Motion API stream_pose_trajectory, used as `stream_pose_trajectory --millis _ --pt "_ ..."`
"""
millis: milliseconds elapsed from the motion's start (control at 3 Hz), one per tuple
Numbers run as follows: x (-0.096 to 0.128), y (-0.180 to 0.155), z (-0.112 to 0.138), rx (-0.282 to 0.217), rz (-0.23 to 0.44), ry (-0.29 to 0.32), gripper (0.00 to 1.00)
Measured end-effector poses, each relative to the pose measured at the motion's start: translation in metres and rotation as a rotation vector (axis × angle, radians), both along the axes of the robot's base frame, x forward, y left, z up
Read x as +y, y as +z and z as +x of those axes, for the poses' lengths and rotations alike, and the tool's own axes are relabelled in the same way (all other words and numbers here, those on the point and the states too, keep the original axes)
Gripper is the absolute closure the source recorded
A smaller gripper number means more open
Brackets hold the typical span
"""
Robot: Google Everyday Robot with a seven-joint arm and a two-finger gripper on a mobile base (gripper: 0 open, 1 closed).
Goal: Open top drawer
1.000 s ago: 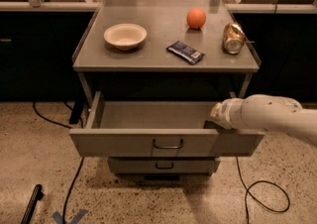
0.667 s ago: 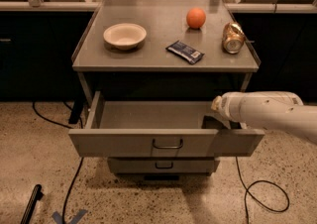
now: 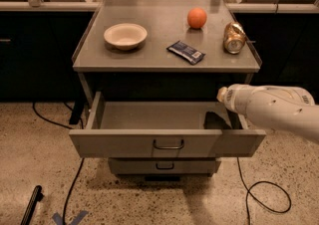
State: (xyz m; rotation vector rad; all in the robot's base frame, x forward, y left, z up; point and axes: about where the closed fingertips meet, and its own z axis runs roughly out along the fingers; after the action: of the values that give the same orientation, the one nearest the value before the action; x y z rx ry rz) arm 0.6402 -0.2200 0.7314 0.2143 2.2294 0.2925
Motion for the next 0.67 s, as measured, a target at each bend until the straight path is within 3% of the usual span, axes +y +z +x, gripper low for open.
stream_pose_trajectory --millis 667 --pt "0.0000 0.0001 0.0000 0.000 0.000 0.000 0.34"
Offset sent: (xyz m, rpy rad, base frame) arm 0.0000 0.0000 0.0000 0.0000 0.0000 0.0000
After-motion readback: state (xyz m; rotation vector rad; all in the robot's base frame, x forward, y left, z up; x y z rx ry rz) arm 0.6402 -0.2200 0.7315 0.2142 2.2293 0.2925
